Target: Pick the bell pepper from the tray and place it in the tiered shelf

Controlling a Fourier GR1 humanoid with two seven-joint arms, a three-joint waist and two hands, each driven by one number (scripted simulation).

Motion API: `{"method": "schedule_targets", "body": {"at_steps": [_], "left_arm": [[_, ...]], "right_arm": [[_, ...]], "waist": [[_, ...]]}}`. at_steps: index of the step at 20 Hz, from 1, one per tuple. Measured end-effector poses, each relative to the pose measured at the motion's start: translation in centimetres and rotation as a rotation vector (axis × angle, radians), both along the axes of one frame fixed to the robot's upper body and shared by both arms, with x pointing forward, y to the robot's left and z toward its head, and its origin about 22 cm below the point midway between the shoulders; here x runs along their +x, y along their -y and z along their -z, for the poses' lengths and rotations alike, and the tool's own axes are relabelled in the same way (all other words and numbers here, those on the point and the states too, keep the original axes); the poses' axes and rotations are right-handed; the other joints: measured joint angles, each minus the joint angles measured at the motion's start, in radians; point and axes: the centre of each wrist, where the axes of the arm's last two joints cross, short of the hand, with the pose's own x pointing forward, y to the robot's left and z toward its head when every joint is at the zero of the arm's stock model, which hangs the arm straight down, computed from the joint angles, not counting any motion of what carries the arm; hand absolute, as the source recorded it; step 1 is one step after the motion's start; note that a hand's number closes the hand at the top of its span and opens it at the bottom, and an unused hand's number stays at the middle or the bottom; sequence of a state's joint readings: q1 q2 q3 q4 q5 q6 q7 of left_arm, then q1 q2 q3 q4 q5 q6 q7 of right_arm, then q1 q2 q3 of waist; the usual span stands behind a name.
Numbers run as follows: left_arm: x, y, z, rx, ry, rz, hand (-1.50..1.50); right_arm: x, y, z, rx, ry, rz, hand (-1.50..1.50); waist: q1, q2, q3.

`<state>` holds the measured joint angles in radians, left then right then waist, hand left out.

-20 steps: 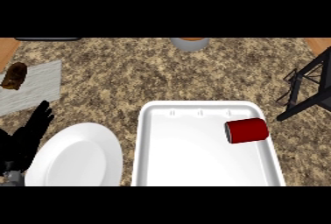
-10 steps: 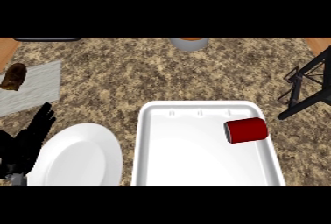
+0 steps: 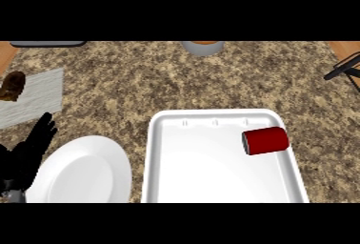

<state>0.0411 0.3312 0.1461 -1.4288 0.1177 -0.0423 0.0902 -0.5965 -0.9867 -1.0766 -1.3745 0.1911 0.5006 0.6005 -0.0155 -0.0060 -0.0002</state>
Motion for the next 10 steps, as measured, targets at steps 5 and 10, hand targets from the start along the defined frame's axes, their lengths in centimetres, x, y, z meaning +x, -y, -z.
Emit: {"method": "schedule_targets", "body": {"at_steps": [5,10], "left_arm": [[-0.4,-0.4,-0.1,0.002,-0.003,-0.019,0.00],[-1.3,-1.0,0.2,-0.001,-0.009,-0.047,0.00]], "right_arm": [[-6.8,2.2,-3.4,0.014,0.032,0.071,-1.50],[-13.5,3.9,-5.5,0.023,0.003,0.104,-1.50]], "waist": [[-0.016,-0.003,0.000],[-0.041,-0.009,0.001]]}}
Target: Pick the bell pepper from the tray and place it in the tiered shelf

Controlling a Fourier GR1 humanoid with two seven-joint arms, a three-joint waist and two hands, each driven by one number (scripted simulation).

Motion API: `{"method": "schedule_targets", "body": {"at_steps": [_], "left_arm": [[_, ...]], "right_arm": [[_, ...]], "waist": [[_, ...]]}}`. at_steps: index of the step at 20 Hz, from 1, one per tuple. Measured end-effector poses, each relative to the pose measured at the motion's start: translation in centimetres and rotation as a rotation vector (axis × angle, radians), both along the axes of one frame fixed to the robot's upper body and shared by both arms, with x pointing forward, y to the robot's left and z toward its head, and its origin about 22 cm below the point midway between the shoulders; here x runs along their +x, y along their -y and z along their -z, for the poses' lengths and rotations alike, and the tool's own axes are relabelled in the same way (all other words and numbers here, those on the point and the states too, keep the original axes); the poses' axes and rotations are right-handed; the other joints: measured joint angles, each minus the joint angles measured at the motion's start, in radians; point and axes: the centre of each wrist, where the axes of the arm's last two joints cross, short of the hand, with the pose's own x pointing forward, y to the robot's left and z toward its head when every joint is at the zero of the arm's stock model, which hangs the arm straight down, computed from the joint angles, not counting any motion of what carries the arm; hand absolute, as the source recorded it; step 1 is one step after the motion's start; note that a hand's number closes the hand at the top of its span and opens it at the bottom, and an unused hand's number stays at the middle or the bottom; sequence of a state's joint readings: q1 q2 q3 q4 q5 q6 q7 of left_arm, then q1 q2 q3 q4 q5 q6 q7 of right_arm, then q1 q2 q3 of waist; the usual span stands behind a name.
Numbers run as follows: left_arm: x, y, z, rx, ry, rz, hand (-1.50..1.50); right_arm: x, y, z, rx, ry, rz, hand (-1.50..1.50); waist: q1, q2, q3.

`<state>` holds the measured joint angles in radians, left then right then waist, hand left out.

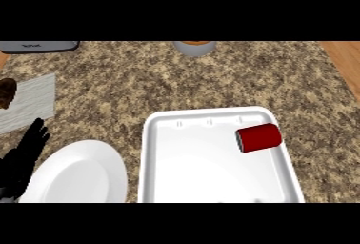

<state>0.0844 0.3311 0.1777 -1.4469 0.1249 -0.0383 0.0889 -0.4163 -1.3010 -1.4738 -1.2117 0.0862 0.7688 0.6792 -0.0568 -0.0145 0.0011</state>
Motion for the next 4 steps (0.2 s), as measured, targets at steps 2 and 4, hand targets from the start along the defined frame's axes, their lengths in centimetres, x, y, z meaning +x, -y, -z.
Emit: {"method": "schedule_targets", "body": {"at_steps": [2,4], "left_arm": [[-0.2,-0.4,-0.2,0.006,-0.002,-0.013,0.00],[-0.7,-0.5,-0.4,0.005,-0.003,-0.024,0.00]], "right_arm": [[-2.2,0.6,-0.4,0.002,-0.004,-0.002,-1.50],[-4.3,1.1,-0.7,0.003,0.001,-0.008,-1.50]], "waist": [[-0.011,-0.002,0.001],[-0.022,-0.006,0.001]]}}
